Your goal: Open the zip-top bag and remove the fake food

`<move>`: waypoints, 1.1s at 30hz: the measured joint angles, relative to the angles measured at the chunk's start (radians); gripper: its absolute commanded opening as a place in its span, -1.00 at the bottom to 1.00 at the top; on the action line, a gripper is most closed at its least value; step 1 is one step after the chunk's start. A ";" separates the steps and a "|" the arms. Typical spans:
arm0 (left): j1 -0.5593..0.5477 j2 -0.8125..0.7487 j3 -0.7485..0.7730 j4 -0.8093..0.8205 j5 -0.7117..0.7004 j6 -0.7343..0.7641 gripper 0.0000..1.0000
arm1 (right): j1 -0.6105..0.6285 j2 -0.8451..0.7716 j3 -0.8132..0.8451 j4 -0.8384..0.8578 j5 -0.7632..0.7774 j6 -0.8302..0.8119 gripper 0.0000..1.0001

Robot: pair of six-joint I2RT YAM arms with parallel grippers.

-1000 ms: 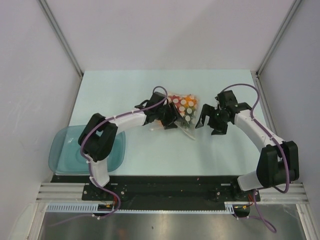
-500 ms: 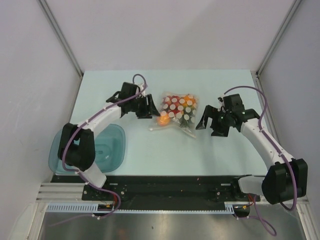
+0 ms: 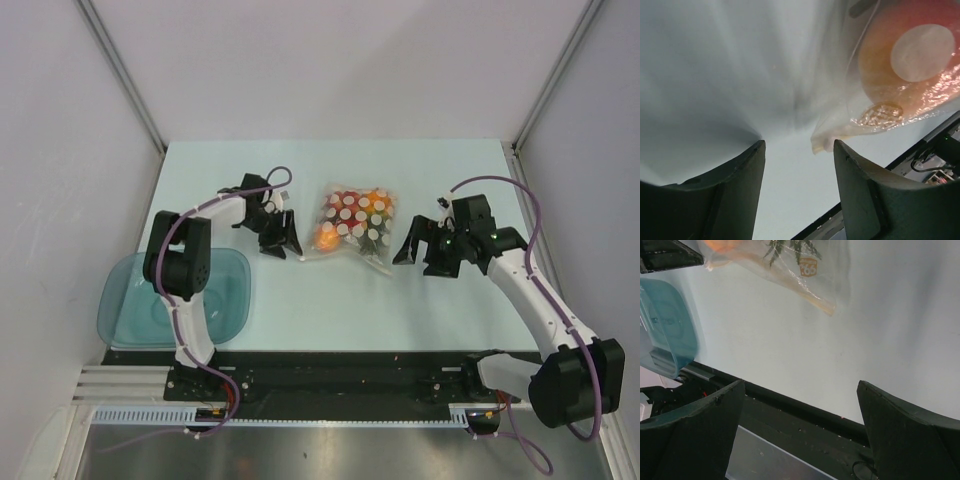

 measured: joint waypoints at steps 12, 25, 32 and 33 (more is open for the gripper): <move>0.001 0.077 0.007 0.083 0.149 -0.084 -0.28 | 0.034 -0.003 0.000 0.000 0.000 -0.003 0.99; -0.028 0.002 -0.099 0.187 0.183 -0.185 -1.00 | 0.161 0.005 0.000 0.027 0.048 -0.021 1.00; -0.187 -0.240 -0.171 0.196 0.158 -0.397 -1.00 | 0.457 -0.014 -0.005 0.124 0.275 -0.135 0.99; -0.211 -0.273 -0.172 0.191 0.143 -0.439 -1.00 | 0.510 -0.031 -0.013 0.156 0.312 -0.164 1.00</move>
